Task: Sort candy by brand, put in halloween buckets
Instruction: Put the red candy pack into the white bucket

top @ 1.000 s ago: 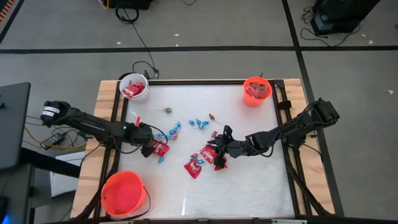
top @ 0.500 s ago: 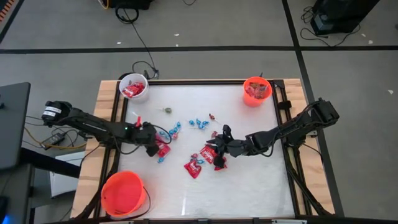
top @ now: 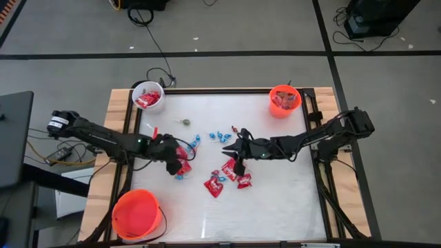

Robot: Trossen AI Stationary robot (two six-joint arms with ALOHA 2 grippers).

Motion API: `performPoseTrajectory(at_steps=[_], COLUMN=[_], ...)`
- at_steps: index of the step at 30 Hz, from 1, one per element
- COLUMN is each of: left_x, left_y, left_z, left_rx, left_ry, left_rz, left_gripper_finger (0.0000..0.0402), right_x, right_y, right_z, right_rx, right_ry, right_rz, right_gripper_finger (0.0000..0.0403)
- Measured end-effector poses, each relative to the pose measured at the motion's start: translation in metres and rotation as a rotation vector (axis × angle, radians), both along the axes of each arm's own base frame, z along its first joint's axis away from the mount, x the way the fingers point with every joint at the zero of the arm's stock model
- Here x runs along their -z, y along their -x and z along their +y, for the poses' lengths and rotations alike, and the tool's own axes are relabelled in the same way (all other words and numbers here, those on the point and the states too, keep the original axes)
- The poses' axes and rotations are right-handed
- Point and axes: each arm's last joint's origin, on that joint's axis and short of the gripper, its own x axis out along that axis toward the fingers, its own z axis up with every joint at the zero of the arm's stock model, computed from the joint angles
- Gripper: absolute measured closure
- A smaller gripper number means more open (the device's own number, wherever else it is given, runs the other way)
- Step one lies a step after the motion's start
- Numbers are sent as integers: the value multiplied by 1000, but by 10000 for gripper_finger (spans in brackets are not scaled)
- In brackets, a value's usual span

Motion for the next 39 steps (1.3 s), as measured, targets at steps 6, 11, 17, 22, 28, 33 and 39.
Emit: performPoseTrajectory(at_steps=[6,11,17,22,28,33,39], left_x=[-43,-66,-85,-119,-112,-88,-75], left_y=[-9,-9,-5,12,31,42,46], left_z=[20,59,107,143,183,207,229], left_rx=[20,-33,-160,-375,-542,-627,-697], left_ry=[-59,-77,-166,-274,-241,-130,-167], left_rz=[57,110,126,122,224,416,496], left_gripper_finger=[342,344,344,345,357,356,348], right_x=[1,5,11,10,11,13,14], right_y=[0,2,6,6,6,8,9], right_z=[-3,-2,4,5,6,12,14], right_rx=[-15,-10,-28,-22,-16,-38,-42], right_ry=[-9,-42,-52,-56,-73,-77,-74], right_rz=[7,49,119,113,118,141,149], right_gripper_finger=[324,324,324,325,325,325,325])
